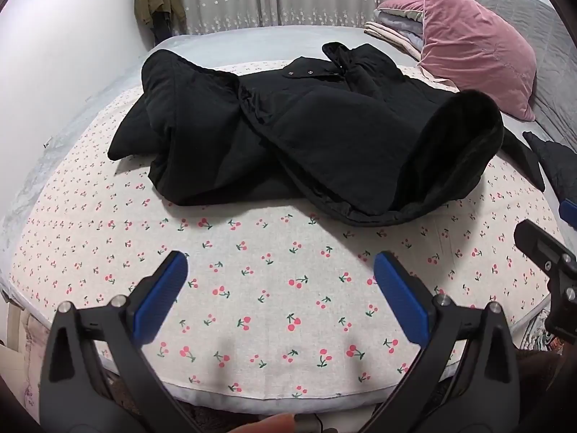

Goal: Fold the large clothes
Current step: 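Move both grippers toward the crumpled black coat on the bed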

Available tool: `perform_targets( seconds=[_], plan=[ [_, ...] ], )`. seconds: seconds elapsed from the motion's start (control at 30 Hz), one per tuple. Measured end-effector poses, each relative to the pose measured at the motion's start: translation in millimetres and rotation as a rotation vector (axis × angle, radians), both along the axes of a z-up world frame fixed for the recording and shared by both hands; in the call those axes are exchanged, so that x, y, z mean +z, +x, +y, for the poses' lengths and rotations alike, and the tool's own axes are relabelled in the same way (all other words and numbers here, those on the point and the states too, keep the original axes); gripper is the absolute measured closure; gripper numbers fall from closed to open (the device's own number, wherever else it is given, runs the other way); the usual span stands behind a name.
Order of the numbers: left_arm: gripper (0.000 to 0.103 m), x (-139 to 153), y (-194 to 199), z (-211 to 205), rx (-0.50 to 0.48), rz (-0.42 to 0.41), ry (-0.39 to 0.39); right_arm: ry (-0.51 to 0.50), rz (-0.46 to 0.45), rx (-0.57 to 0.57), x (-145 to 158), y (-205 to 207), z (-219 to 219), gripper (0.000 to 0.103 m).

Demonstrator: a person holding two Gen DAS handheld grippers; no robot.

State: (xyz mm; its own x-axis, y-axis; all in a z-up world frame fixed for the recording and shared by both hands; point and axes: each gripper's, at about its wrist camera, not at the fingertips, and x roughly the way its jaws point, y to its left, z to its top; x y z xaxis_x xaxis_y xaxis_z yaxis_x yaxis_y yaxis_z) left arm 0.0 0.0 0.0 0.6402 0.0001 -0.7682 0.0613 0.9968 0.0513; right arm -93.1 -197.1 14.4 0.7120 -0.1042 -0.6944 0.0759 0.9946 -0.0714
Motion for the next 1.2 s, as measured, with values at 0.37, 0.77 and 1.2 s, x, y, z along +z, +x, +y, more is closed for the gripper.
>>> perform_targets(
  seconds=[0.37,0.77,1.2],
  plan=[
    [0.0,0,0,-1,-0.001,0.003,0.001,-0.001,0.001,0.002,-1,1,-1,0.0],
    [0.0,3,2,1,-0.001,0.02,-0.029,0.015,0.006,0.009,-2,-1,1,0.0],
    [0.0,34,13,18,-0.003,-0.165,0.066,0.04,-0.036,0.015,11,10,5,0.0]
  ],
)
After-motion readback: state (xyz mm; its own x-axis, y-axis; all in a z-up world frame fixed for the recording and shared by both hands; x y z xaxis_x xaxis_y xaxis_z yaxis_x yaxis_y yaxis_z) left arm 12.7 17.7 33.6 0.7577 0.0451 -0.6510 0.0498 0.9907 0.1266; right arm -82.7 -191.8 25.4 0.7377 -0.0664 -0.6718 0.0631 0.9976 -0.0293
